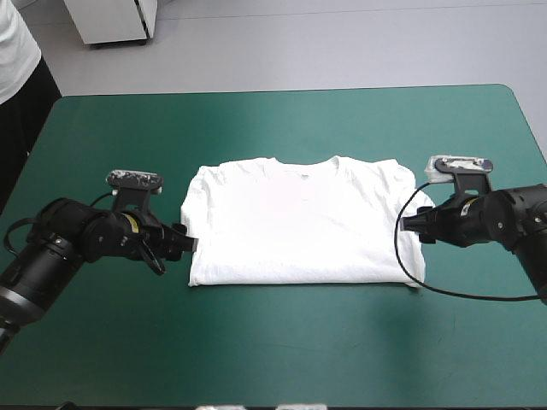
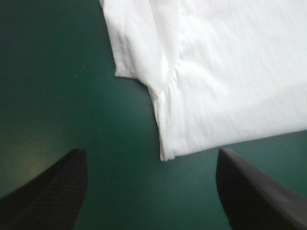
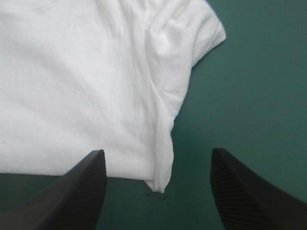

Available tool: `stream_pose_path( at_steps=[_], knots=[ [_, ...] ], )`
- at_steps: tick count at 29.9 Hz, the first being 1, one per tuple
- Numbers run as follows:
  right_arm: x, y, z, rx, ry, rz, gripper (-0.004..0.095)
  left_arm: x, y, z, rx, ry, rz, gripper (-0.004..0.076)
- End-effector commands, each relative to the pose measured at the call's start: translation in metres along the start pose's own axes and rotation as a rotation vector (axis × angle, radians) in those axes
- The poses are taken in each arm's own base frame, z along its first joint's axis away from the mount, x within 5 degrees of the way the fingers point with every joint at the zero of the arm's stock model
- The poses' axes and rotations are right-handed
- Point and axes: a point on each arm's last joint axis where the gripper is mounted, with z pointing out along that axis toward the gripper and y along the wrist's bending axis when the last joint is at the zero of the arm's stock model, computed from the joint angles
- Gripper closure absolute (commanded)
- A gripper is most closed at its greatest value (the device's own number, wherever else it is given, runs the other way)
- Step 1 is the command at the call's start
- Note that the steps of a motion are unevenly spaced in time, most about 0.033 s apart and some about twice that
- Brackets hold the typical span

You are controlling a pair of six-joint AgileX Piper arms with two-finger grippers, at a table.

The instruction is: Fold the cloth

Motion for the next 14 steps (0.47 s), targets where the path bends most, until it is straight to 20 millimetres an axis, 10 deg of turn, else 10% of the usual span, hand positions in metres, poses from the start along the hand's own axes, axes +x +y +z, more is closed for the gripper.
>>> stream_pose_path(
  at_steps=[1, 6, 14],
  knots=[
    [-0.019, -0.003, -0.043, 0.044, -0.119, -0.004, 0.0309, -0.022, -0.001, -0.045, 0.005, -0.153, 0.001, 0.0178],
    [-0.037, -0.008, -0.059, 0.110, -0.152, 0.033, 0.0309, -0.033, 0.000, -0.065, -0.001, -0.233, 0.004, 0.0178],
    [-0.057, -0.025, -0.011, 0.128, -0.065, 0.116, 0.0309, -0.031, 0.000, -0.064, -0.004, -0.215, 0.003, 0.0178]
  ],
)
